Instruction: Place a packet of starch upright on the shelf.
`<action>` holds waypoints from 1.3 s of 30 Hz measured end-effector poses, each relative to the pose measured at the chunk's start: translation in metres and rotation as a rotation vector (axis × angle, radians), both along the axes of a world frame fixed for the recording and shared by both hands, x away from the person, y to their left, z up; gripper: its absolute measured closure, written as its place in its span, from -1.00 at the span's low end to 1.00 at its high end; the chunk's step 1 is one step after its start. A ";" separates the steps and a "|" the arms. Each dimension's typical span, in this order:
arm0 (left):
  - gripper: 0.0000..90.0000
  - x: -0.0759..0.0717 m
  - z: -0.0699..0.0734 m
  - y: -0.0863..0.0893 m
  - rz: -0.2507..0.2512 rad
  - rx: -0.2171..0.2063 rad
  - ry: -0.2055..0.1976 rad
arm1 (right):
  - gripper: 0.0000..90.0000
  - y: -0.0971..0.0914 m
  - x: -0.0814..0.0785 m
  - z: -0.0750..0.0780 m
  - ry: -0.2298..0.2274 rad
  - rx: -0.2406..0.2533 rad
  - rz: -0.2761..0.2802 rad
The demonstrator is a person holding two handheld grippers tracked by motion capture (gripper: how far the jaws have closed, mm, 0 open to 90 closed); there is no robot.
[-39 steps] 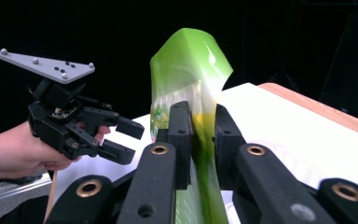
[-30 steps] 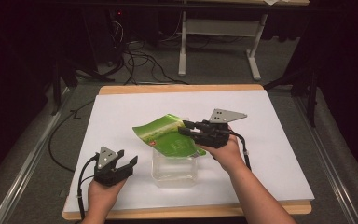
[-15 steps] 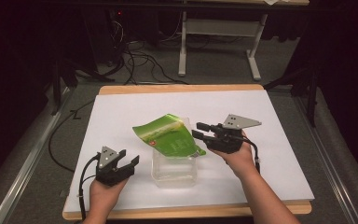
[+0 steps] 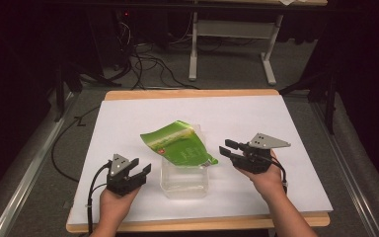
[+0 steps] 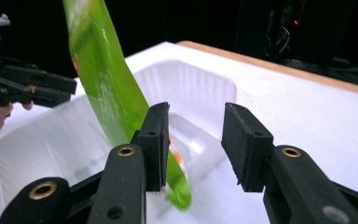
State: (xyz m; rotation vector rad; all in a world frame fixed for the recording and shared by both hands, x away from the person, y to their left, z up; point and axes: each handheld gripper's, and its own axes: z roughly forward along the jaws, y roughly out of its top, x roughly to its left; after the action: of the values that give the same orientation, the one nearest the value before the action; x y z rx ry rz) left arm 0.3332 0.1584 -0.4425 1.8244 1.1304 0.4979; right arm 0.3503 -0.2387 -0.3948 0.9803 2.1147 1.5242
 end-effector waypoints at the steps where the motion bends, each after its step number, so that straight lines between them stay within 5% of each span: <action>1: 0.11 0.001 0.000 -0.001 -0.001 -0.001 0.006 | 0.38 -0.002 -0.001 -0.001 0.002 -0.004 -0.008; 8: 0.37 0.004 -0.004 -0.009 -0.021 0.014 0.033 | 0.50 -0.004 -0.004 -0.010 0.038 -0.056 -0.054; 11: 0.69 0.006 -0.007 -0.014 -0.037 0.020 0.052 | 0.89 0.003 -0.004 -0.017 0.065 -0.084 -0.070; 15: 0.99 0.009 -0.010 -0.022 -0.036 0.016 0.068 | 1.00 0.016 -0.006 -0.021 0.074 -0.110 -0.067; 25: 1.00 0.006 -0.015 -0.041 -0.120 0.000 0.093 | 1.00 0.048 0.000 -0.033 0.093 -0.178 -0.076; 39: 1.00 0.006 -0.017 -0.042 -0.128 0.009 0.095 | 1.00 0.070 0.004 -0.041 0.120 -0.180 -0.038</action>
State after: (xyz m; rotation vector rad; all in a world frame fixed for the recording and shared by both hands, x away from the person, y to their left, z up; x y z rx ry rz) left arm 0.3391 0.1166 -0.4598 1.9315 1.0676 0.3458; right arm 0.3547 -0.1691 -0.4361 1.0635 2.2558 1.2605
